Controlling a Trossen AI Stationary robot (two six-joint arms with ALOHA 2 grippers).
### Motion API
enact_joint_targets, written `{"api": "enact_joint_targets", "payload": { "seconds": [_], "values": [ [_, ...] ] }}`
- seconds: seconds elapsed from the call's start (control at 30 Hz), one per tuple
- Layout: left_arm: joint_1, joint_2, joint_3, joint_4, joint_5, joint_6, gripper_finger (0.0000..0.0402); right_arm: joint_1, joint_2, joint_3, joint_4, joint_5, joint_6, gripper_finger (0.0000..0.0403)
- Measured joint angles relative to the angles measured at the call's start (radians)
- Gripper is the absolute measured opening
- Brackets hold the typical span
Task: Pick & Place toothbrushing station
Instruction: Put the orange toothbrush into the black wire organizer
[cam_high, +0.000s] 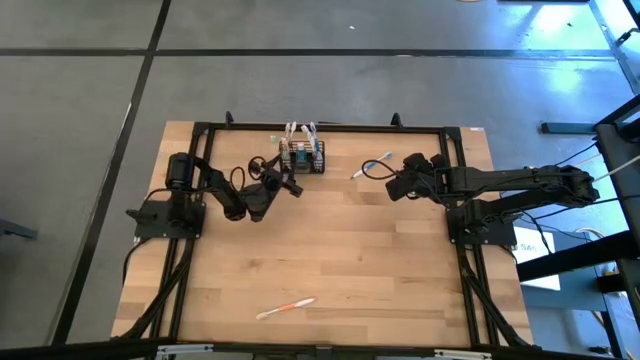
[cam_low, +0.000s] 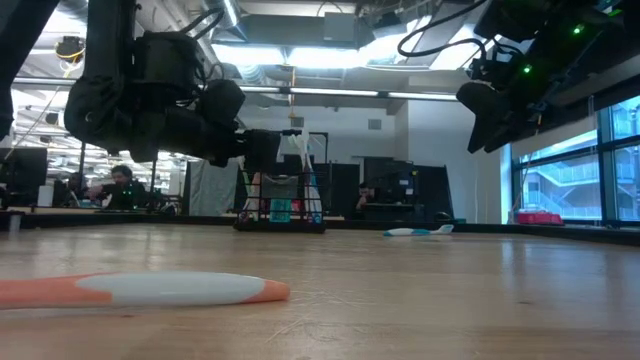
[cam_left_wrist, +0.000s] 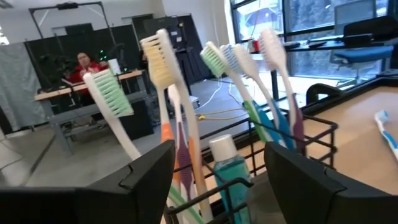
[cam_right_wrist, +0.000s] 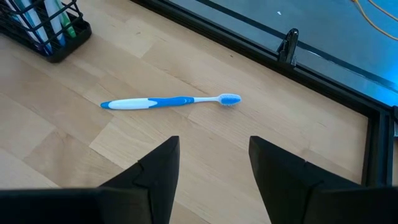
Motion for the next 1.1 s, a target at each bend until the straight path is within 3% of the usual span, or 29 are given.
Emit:
{"api": "enact_joint_targets", "payload": {
  "seconds": [0.43,0.97,1.1],
  "values": [
    [-0.125,-0.084,0.000,0.006,-0.105,0.135,0.0242,0.000,0.000,0.000,0.000,0.000,0.000,0.0197],
    [-0.436,-0.308,0.000,-0.013,-0.109,0.301,0.0244,0.000,0.000,0.000,0.000,0.000,0.002,0.0197],
    [-0.508,-0.365,0.000,-0.020,-0.067,0.316,0.0244,0.000,0.000,0.000,0.010,0.000,0.002,0.0197]
  ]
}}
